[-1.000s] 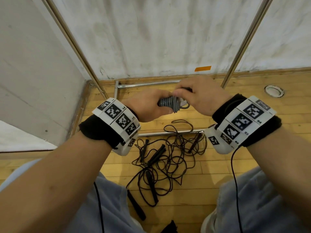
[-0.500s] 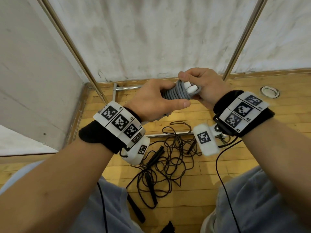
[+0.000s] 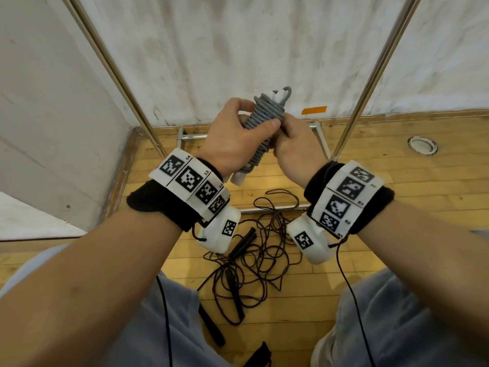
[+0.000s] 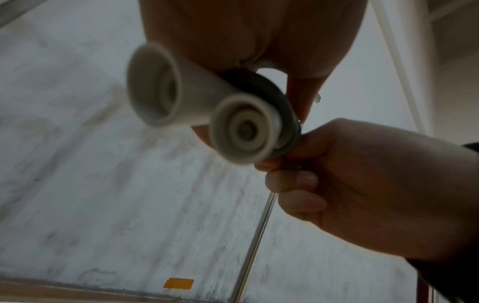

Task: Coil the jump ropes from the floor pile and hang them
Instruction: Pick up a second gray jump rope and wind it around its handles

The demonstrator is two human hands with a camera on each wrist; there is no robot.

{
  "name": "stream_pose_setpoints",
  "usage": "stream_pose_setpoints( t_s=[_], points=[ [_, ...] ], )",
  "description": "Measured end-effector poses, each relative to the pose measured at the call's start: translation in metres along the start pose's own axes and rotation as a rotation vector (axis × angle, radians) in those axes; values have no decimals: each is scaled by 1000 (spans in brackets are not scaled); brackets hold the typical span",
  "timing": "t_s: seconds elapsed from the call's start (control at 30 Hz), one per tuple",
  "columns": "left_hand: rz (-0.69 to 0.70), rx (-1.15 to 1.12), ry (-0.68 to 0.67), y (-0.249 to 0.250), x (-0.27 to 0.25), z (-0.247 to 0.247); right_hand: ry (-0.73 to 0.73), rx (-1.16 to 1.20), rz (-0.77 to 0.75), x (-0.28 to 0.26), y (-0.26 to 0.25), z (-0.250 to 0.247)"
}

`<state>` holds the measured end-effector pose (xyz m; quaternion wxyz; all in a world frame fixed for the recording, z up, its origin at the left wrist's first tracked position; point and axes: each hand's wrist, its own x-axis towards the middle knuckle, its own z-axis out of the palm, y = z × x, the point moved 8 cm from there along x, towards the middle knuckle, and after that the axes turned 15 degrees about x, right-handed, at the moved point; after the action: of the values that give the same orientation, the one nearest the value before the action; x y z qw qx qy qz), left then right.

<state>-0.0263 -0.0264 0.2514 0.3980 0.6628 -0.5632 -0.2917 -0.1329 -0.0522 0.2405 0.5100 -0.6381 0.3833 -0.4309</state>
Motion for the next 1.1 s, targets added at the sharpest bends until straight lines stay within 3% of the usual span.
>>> stream_pose_setpoints(
  t_s=[0.27, 0.6, 0.83, 1.0, 1.1],
  points=[
    [15, 50, 9, -2, -3, 6, -77, -212, 74, 5, 5, 2],
    [-57, -271, 61, -7, 5, 6, 75, -263, -158, -6, -32, -22],
    [-100, -308, -33, -10, 4, 11, -119, -458, -224, -19, -40, -5],
    [-72, -272, 54, -7, -1, 3, -142, -594, -216, -17, -38, -5],
    [-24, -222, 115, -5, -2, -2, -65, -509, -201, -14, -40, -15]
  ],
)
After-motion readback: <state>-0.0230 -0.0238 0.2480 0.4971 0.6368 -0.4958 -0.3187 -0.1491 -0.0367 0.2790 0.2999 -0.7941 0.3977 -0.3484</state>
